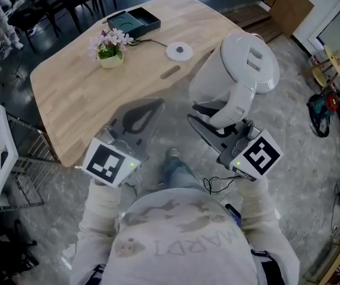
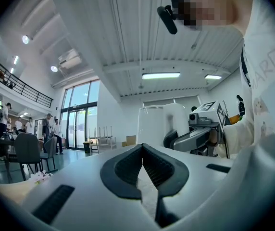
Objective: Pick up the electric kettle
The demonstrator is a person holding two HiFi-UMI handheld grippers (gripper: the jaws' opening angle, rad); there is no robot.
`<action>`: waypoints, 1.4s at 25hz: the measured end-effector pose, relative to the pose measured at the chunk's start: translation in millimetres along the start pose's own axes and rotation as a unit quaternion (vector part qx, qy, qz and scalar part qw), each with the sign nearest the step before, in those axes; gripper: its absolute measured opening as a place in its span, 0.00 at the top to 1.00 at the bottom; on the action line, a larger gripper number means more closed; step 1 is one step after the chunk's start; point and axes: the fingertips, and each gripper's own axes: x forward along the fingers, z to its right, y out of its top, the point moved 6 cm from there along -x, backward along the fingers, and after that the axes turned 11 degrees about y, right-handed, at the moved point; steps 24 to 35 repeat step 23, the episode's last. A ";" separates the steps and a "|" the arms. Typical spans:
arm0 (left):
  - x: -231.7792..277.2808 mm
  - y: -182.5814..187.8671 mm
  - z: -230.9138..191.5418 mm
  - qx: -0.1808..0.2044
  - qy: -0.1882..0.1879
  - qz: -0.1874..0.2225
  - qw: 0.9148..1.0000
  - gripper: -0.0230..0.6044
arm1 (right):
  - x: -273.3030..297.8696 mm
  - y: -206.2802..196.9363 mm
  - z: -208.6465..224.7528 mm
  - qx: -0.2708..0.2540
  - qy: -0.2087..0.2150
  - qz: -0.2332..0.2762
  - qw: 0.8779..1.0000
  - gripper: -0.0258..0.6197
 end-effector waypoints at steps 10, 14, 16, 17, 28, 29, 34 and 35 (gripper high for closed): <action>-5.2 14.3 17.9 0.001 -0.007 -0.003 1.000 0.94 | -9.1 8.2 -14.4 0.000 0.008 -0.005 1.000 0.84; -6.0 13.1 17.9 -0.001 -0.006 -0.003 1.000 0.94 | -7.5 5.1 -16.7 0.004 0.012 -0.004 1.000 0.84; -6.1 11.3 16.5 -0.001 -0.005 -0.003 1.000 0.94 | -5.6 3.8 -16.5 0.006 0.015 -0.002 1.000 0.84; -6.3 10.1 15.6 -0.003 -0.005 -0.004 1.000 0.94 | -4.5 3.3 -16.5 0.006 0.015 -0.002 1.000 0.84; -6.7 8.2 9.3 0.000 -0.005 -0.003 1.000 0.94 | 3.8 3.6 -16.0 -0.002 0.018 -0.010 1.000 0.84; -6.7 8.2 9.3 0.000 -0.005 -0.003 1.000 0.94 | 3.8 3.6 -16.0 -0.002 0.018 -0.010 1.000 0.84; -6.7 8.2 9.3 0.000 -0.005 -0.003 1.000 0.94 | 3.8 3.6 -16.0 -0.002 0.018 -0.010 1.000 0.84; -6.7 8.2 9.3 0.000 -0.005 -0.003 1.000 0.94 | 3.8 3.6 -16.0 -0.002 0.018 -0.010 1.000 0.84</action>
